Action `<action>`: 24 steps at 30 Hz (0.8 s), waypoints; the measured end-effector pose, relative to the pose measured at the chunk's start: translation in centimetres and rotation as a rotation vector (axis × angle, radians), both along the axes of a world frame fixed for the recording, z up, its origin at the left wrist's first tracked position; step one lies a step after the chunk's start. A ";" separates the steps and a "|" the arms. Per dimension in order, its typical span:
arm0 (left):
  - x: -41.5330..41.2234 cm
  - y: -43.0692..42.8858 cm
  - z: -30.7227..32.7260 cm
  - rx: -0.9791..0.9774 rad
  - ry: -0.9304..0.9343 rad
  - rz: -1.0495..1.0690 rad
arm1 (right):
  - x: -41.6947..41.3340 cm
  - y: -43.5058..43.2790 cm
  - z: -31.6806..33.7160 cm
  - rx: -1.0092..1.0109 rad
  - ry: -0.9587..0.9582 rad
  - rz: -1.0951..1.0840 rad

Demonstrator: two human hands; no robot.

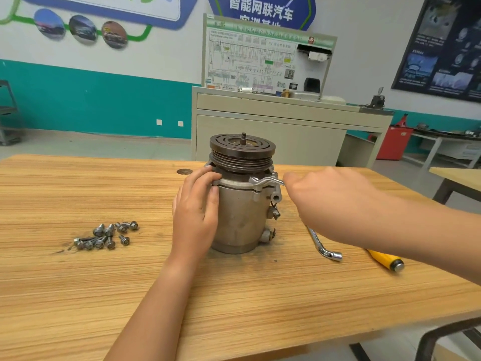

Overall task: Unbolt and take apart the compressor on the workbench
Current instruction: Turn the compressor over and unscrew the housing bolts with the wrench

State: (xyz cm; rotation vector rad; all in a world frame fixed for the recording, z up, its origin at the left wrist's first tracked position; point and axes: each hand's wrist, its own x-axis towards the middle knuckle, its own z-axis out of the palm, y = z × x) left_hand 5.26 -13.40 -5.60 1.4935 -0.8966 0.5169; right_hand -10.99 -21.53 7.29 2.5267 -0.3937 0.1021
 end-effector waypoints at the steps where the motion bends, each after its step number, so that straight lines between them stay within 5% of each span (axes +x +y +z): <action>1: 0.0 0.0 0.0 -0.001 0.002 0.000 | 0.2 0.1 0.1 -0.016 -0.004 -0.004; 12: 0.0 0.0 0.3 0.007 0.017 0.010 | 1.9 1.5 1.0 -0.123 0.115 -0.015; 18: 0.0 0.2 0.0 0.015 0.012 0.005 | 1.5 4.5 -5.0 0.045 0.583 0.187; 24: 0.0 -0.4 0.3 -0.021 -0.015 0.049 | -0.4 1.4 -0.6 0.038 0.076 -0.016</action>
